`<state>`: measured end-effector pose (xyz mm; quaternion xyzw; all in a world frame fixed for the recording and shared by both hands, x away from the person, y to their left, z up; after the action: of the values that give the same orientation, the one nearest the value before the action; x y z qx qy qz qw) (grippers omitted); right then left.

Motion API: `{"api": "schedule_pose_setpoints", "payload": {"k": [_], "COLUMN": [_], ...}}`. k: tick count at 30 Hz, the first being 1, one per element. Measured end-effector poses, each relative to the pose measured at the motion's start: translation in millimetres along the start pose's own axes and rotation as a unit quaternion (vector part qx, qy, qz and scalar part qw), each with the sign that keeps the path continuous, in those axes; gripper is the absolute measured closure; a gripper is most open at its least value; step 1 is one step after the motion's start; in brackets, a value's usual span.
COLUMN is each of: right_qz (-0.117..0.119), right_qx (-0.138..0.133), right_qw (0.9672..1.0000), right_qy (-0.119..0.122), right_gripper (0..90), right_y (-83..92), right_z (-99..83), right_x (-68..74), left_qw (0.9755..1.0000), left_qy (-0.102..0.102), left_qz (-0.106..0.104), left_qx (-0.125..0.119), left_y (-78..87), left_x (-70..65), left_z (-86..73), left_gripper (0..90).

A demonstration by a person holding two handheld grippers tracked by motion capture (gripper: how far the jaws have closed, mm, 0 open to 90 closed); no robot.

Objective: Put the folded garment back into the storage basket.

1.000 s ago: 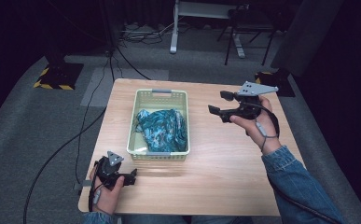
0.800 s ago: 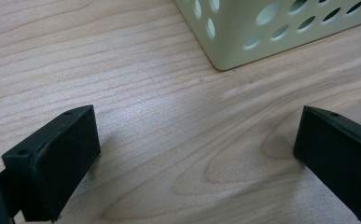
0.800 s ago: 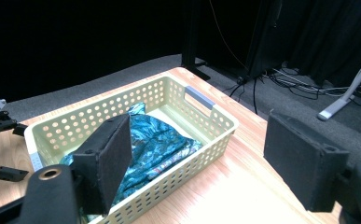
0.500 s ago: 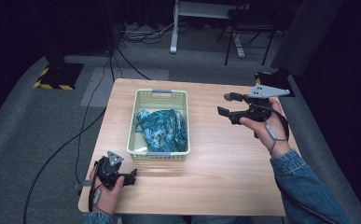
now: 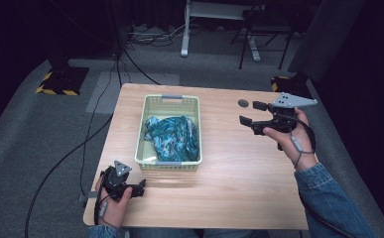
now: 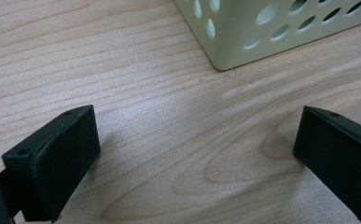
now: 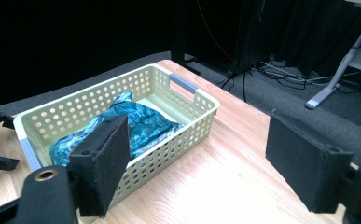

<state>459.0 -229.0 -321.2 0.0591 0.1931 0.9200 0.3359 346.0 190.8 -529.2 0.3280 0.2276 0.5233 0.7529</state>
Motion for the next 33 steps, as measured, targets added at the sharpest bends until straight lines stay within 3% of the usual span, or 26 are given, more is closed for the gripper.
{"api": "schedule_pose_setpoints", "payload": {"k": [33], "right_qz": [-0.041], "right_qx": [0.015], "right_qw": [0.9987], "right_qy": [-0.026], "right_gripper": [19.9], "right_y": [49.7], "right_z": [-52.4], "right_x": [-30.0], "left_qw": [1.0], "left_qy": [-0.002], "left_qz": [0.0], "left_qx": [0.0], "left_y": [-0.3], "left_x": [0.1], "left_z": [0.4], "left_gripper": [0.1]}}
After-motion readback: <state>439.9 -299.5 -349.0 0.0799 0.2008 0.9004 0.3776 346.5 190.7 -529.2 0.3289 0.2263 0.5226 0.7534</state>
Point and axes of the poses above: each handheld gripper's, and its own axes: y roughly backward along the jaws, z roughly out of its top, x roughly to its left, the point moved 4 cm from there along -y, roughly forward along the jaws, and after that the axes turned 1 degree about z, right-handed, at the moved point
